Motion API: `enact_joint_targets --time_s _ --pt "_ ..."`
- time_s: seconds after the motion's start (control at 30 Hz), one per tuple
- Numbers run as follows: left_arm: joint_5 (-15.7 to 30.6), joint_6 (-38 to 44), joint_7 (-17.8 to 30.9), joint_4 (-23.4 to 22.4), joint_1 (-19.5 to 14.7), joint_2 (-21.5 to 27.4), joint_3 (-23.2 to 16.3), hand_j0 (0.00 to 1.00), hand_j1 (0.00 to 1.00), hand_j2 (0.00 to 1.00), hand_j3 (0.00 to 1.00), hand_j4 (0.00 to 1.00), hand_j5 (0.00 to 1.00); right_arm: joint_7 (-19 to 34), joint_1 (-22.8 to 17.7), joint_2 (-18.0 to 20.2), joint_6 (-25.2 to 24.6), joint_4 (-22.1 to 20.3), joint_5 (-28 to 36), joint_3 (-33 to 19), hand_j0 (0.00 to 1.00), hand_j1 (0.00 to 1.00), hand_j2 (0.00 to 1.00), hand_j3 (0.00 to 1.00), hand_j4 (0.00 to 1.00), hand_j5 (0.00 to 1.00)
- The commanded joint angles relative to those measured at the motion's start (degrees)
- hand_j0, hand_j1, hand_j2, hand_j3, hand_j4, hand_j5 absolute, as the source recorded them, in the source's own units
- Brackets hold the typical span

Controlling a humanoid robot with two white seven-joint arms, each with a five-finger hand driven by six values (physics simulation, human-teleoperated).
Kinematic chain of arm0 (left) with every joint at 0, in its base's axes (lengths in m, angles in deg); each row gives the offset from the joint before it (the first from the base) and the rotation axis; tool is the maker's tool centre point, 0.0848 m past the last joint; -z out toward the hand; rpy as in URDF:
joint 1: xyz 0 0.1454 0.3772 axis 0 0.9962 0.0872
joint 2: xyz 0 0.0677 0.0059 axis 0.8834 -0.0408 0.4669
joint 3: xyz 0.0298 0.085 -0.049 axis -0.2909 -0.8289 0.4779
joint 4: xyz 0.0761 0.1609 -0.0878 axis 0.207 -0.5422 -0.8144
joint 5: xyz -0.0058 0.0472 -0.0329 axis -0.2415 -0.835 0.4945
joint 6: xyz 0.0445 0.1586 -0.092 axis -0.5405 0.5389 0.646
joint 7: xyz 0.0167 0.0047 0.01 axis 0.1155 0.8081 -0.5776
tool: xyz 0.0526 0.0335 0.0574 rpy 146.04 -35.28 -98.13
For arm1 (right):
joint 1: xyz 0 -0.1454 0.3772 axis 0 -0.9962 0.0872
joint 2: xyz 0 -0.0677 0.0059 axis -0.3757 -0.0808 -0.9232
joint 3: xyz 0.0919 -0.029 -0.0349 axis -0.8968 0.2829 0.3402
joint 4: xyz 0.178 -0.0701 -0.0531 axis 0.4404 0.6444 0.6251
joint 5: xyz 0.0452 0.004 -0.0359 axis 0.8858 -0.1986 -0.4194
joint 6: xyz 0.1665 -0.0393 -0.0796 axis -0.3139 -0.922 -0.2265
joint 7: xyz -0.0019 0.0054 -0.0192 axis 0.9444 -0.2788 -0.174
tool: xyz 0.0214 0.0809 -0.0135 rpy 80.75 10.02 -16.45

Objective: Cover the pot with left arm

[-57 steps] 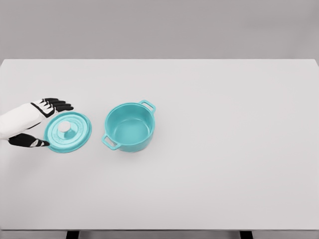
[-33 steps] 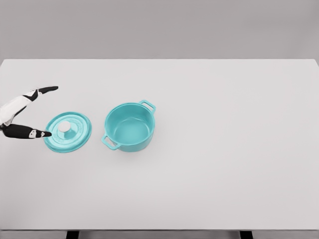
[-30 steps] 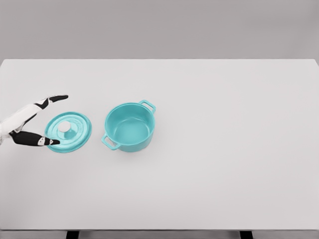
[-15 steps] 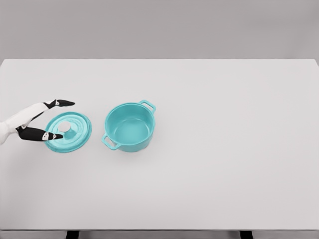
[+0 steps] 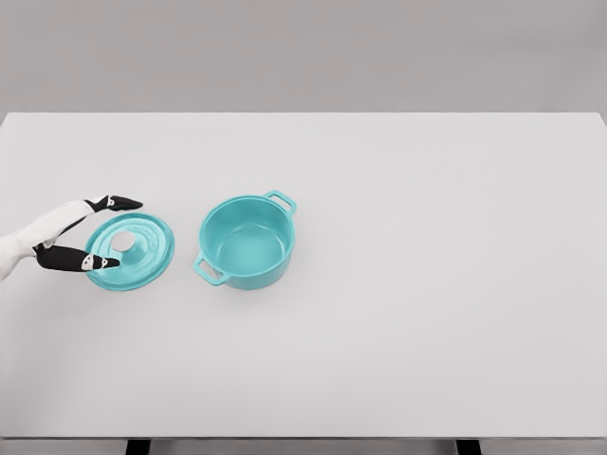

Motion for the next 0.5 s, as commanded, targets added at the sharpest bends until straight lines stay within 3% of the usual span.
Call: enact_joint_targets --time_s 0.0,0.47 --pt "0.5 1.9 2.0 0.0 0.0 0.1 0.0 0.82 0.82 0.82 0.82 0.82 0.82 0.0 0.0 0.0 0.0 0.0 0.0 0.0 1.00 1.00 1.00 1.00 1.00 1.00" --pt "0.3 2.4 3.1 -0.5 -1.4 -1.1 0.0 0.80 0.80 0.80 0.80 0.80 0.80 0.0 0.1 0.0 0.0 0.0 0.0 0.0 1.00 1.00 1.00 1.00 1.00 1.00"
